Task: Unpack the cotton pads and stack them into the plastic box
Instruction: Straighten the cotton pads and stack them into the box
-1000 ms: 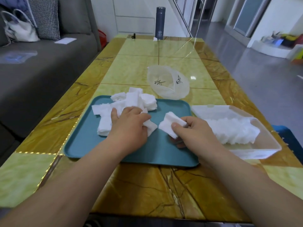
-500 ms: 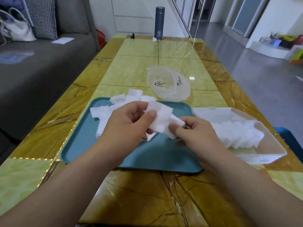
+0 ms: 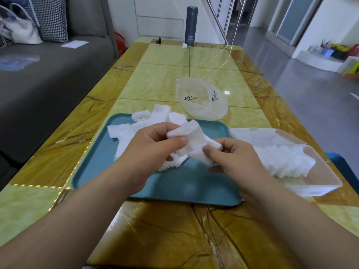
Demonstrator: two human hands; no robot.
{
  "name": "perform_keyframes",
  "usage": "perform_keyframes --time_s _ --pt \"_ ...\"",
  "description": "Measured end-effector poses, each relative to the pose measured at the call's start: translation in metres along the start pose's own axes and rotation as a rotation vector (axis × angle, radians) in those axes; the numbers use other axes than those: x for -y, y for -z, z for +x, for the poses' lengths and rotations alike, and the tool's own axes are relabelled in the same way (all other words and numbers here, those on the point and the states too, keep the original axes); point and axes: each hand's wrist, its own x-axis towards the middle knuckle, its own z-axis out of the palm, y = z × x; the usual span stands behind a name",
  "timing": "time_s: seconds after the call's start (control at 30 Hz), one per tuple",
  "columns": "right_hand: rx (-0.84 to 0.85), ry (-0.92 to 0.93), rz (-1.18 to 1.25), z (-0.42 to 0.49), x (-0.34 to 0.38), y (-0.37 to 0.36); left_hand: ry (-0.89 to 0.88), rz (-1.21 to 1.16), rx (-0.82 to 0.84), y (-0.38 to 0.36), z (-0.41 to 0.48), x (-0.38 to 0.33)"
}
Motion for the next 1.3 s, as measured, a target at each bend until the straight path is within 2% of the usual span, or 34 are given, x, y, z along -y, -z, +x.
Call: perform_keyframes --time_s 0.13,0.3,0.53,0.83,1.03,1.13,1.3 --pt "0.099 0.020 0.011 -0.002 0.003 0.006 -0.021 0.154 0.206 -0.004 -0.006 0.000" --pt "0.205 0.066 -0.035 -0.003 0.007 0.013 -0.010 0.192 0.137 -0.001 -0.002 0.004" --pt "0.273 0.111 -0.112 -0.005 0.008 0.014 -0.026 0.265 0.130 -0.004 -0.002 0.007" --pt "0.399 0.119 -0.101 -0.007 0.002 0.021 -0.062 0.397 0.011 -0.010 0.002 0.020" --pt "0.212 0.185 -0.320 -0.007 -0.006 0.017 -0.133 0.596 0.126 -0.019 0.001 0.028" --pt "0.122 0.175 -0.439 -0.007 -0.011 0.014 -0.112 0.704 0.113 -0.025 -0.001 0.036" --pt "0.019 0.073 -0.345 -0.012 -0.015 0.005 -0.091 0.719 0.082 -0.031 0.002 0.043"
